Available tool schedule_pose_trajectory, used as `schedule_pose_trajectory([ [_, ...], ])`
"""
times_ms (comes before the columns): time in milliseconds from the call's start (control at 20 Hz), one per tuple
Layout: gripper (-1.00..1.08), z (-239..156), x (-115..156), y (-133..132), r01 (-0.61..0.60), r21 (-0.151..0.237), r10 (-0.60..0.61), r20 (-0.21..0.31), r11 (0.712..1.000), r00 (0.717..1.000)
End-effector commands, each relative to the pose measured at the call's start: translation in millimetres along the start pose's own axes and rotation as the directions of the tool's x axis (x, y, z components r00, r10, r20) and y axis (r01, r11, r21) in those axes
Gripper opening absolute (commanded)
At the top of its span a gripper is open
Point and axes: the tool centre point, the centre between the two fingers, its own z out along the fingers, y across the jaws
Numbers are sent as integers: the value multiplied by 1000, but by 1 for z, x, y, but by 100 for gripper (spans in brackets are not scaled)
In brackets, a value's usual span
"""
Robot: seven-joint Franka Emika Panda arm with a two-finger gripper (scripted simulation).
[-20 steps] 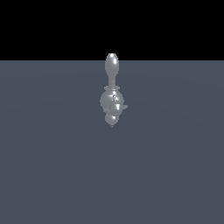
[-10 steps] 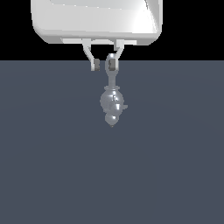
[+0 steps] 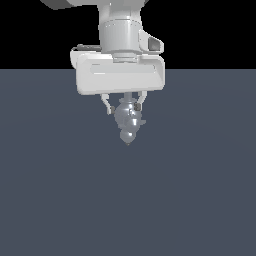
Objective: Turn on the faucet by rotating a designated handle.
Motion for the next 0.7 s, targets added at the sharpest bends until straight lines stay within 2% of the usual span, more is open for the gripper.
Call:
schedule_pose_trajectory([
  [0, 41, 10, 38, 8, 56, -21, -57, -20, 998, 998],
  [50, 41, 1, 40, -21, 114, -43, -116, -36, 993, 993],
  [100, 43, 21, 35, 3, 105, -16, -105, -37, 994, 994],
  [150, 72, 8, 40, 24, 23, -24, -25, -93, 999, 995],
  [200, 50, 23, 68, -11, 123, -29, -125, -96, 992, 988],
  [250, 50, 21, 78, -56, 221, -33, -223, -98, 975, 970],
  [300, -59, 35, 77, -95, 294, 4, -292, -90, 956, 952],
  [350, -75, 22, 93, -94, 275, -3, -273, -138, 961, 952],
  [400, -37, 21, 99, -98, 296, 3, -291, -160, 955, 943],
  [450, -39, 57, 62, -113, 233, 50, -227, -99, 971, 969],
  [500, -39, 66, 64, -104, 217, 61, -212, -85, 974, 974],
  [550, 84, 55, 81, -108, 179, 58, -171, -127, 982, 977],
  [600, 58, 102, 34, -129, 194, 104, -190, -41, 976, 981],
  [650, 58, 104, 35, -129, 194, 105, -191, -38, 975, 981],
])
